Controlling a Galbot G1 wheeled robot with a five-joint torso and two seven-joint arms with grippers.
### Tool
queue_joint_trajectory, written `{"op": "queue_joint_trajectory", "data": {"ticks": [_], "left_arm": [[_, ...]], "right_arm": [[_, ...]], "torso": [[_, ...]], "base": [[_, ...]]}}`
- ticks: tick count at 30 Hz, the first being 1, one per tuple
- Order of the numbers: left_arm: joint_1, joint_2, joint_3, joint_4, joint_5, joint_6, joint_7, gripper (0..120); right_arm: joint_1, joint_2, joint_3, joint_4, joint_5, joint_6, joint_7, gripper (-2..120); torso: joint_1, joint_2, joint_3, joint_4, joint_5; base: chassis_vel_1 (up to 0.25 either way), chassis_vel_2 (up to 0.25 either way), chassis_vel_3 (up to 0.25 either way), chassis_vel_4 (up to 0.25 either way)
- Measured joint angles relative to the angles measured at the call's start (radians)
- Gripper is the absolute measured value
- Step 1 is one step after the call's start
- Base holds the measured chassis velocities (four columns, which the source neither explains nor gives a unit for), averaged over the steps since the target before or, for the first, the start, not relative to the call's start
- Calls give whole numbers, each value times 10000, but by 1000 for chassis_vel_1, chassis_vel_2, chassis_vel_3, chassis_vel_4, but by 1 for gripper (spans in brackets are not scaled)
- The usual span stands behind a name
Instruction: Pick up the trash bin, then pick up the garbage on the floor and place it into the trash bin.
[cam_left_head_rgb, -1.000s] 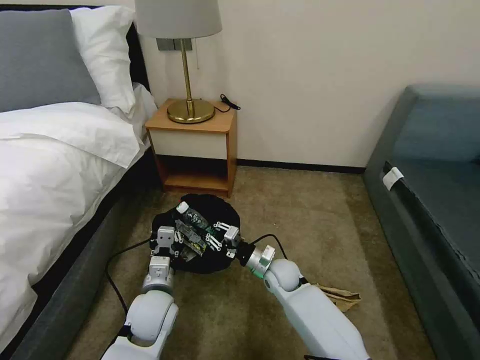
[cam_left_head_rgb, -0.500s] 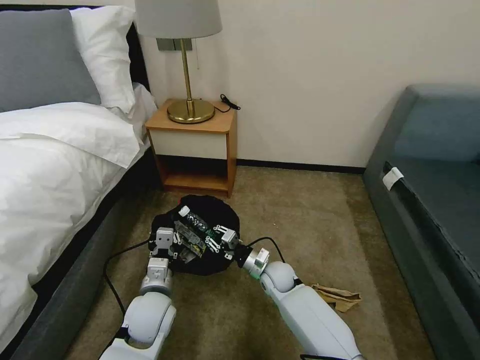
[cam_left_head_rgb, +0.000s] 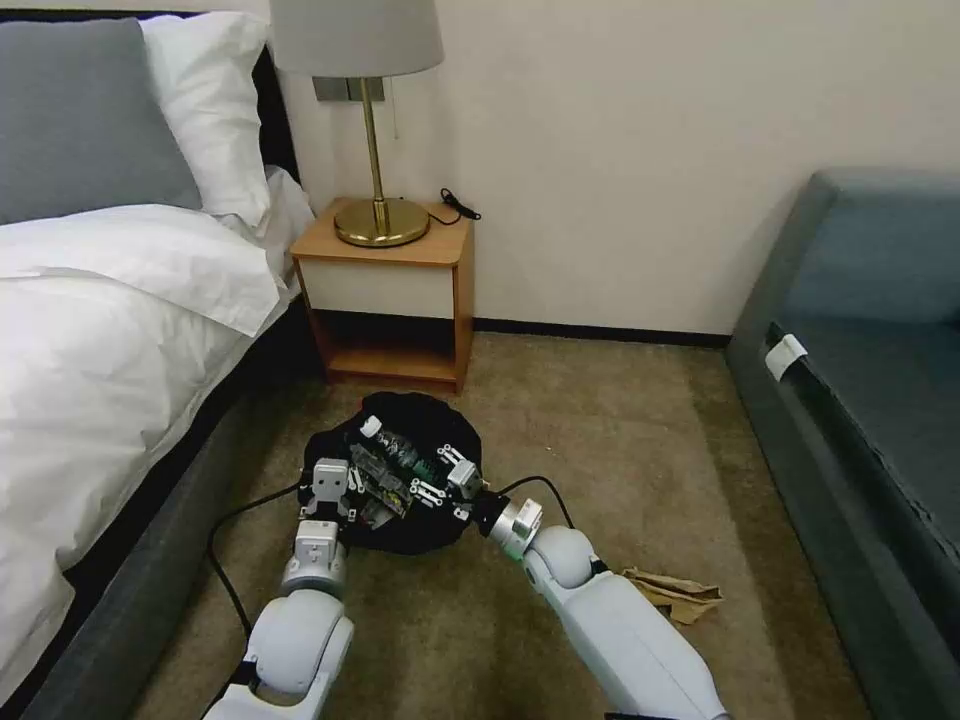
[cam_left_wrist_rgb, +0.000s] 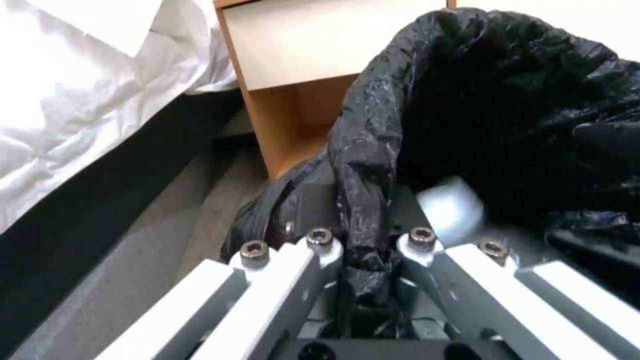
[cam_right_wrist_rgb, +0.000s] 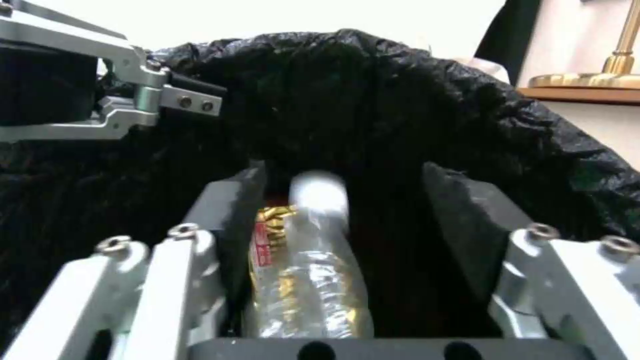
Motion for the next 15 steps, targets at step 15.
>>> {"op": "queue_joint_trajectory", "data": {"ticks": [15], "left_arm": [[167, 75, -151, -39, 6, -112, 5, 4]], "right_arm": [[-228, -252, 112, 747, 37, -294, 594, 100]], "torso": [[0, 0, 0, 0, 1]], "base": [[0, 0, 0, 0]]}}
